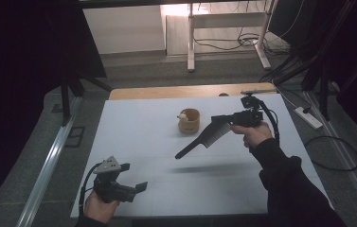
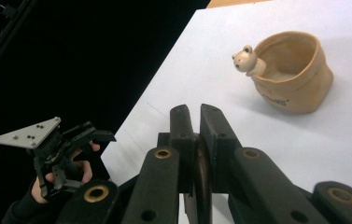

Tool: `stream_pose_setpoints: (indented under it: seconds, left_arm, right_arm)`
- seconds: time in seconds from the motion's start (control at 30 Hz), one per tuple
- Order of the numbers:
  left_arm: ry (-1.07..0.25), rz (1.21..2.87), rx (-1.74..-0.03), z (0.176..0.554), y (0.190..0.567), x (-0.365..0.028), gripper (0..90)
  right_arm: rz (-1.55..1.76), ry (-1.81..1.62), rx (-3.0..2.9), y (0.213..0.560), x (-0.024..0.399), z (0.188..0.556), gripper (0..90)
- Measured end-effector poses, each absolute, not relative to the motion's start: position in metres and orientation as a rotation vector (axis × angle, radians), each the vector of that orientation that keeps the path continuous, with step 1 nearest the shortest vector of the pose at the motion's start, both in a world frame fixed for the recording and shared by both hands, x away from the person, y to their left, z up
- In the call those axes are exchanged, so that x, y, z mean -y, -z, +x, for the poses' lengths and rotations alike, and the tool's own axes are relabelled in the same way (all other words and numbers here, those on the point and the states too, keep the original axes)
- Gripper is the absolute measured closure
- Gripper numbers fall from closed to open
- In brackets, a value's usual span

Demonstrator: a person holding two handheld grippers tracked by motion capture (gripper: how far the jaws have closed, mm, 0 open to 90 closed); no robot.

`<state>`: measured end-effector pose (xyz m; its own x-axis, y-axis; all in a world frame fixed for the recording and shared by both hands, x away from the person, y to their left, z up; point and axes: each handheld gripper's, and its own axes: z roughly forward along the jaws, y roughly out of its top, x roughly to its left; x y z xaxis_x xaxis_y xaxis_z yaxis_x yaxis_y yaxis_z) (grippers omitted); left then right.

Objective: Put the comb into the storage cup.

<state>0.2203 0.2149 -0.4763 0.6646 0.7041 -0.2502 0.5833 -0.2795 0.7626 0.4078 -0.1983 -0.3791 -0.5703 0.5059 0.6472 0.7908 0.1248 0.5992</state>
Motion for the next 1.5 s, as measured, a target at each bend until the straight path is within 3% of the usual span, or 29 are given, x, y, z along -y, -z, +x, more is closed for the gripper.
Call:
stream_pose_setpoints:
  seconds: [1.5]
  left_arm:
    - [-0.258,1.971,-1.131,0.196,0.479,-0.241,0.0]
  right_arm:
    - [-1.421,1.507,2.119,0.359,0.221,0.432,84.6]
